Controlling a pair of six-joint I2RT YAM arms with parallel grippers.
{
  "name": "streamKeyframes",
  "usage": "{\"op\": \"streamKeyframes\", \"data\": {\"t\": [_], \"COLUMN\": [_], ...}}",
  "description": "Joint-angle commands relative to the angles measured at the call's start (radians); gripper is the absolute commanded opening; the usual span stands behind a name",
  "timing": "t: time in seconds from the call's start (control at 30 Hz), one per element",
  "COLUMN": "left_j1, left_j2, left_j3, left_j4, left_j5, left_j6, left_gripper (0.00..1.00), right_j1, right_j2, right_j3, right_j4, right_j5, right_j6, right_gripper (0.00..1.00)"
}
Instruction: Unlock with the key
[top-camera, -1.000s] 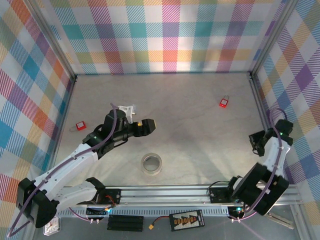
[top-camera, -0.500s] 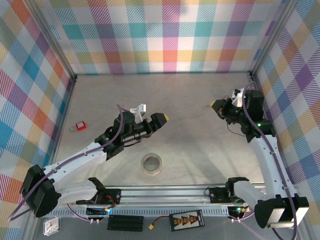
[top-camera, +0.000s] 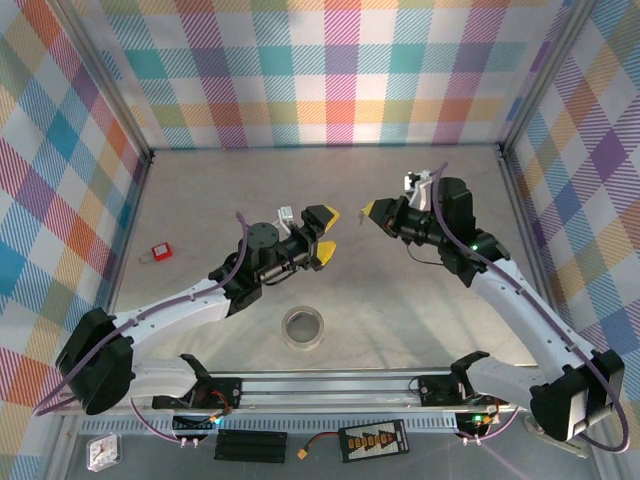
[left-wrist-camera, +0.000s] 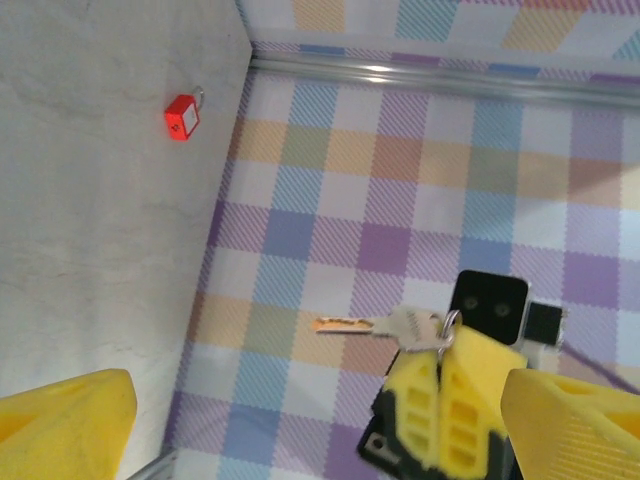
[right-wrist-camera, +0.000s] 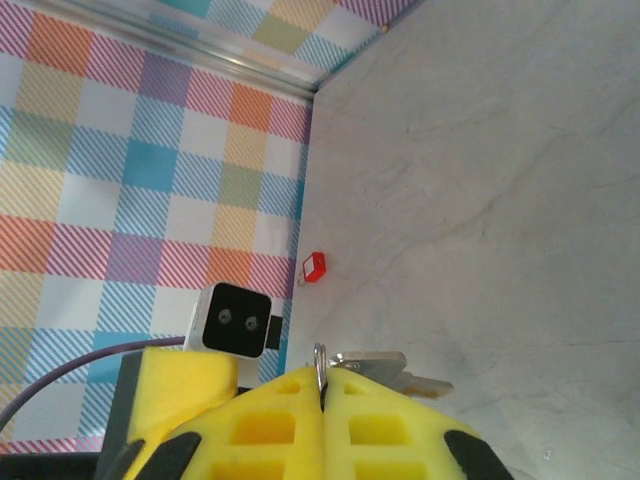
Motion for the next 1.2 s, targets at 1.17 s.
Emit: {"op": "streamKeyframes", "data": {"t": [1.17], "left_j1": [-0.033], "left_j2": [0.173], "left_j3": [0.064], "left_j4": [0.161], "left_j5": [-0.026], "left_j6": [-0.204], "left_gripper": [0.73], "right_j1": [0.157], "right_j2": [-0.074], "right_j3": [-0.236], "right_j4": [0.229], "right_j5": [0.123], "right_j6": [0.082], "right_gripper": [0.00]}}
